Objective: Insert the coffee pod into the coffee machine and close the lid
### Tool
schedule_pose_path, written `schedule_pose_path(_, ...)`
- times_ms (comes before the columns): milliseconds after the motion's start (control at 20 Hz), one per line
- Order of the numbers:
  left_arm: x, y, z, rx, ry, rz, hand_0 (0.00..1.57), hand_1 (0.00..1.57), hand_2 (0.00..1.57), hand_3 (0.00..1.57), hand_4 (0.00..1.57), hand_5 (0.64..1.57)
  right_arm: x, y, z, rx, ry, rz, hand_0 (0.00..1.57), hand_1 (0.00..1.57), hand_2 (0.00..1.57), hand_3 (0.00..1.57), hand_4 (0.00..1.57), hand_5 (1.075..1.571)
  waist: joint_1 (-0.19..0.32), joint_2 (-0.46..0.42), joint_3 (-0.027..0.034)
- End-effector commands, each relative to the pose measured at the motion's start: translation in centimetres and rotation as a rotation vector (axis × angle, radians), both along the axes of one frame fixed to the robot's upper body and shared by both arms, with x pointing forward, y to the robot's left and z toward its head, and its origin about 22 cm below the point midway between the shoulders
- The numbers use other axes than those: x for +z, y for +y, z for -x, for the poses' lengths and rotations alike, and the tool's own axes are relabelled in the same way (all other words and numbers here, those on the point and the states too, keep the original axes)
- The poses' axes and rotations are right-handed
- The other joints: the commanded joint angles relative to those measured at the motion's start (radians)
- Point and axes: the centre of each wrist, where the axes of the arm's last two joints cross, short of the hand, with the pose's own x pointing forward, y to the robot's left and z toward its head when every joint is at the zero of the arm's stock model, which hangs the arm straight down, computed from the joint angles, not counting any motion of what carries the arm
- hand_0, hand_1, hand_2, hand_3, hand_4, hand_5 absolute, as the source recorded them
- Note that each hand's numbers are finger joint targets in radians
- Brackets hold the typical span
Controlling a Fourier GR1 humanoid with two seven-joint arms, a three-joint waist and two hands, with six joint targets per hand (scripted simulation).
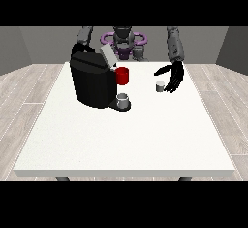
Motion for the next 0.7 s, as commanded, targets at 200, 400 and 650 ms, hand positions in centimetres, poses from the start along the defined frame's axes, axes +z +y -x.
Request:
schedule_pose_path(200, -0.3, 0.3, -0.3, -0.041, -0.023, -0.163, 0.61, 0.61, 0.75, 0.48, 0.00, 1.571, 1.3, 0.4, -0.9, -0.008, 0.014, -0.004, 0.00, 0.00, 0.00, 0.00, 0.43, 1.571, -0.003, 0.012, -0.0003)
schedule_pose_path(400, -1.0, -1.2, -0.6, -0.014, -0.104, -0.190, 0.72, 0.72, 0.85, 0.62, 0.15, 1.571, -0.4, -0.1, -0.2, 0.004, -0.034, 0.010, 0.00, 0.00, 0.00, 0.00, 0.53, 1.571, -0.014, 0.035, -0.0001)
schedule_pose_path(650, -1.6, -0.7, -0.7, 0.053, -0.131, -0.204, 0.82, 0.82, 0.97, 0.74, 0.39, 1.571, 1.3, 1.0, 0.3, 0.042, -0.028, -0.020, 0.00, 0.00, 0.00, 0.00, 0.51, 1.571, -0.050, 0.030, -0.0004)
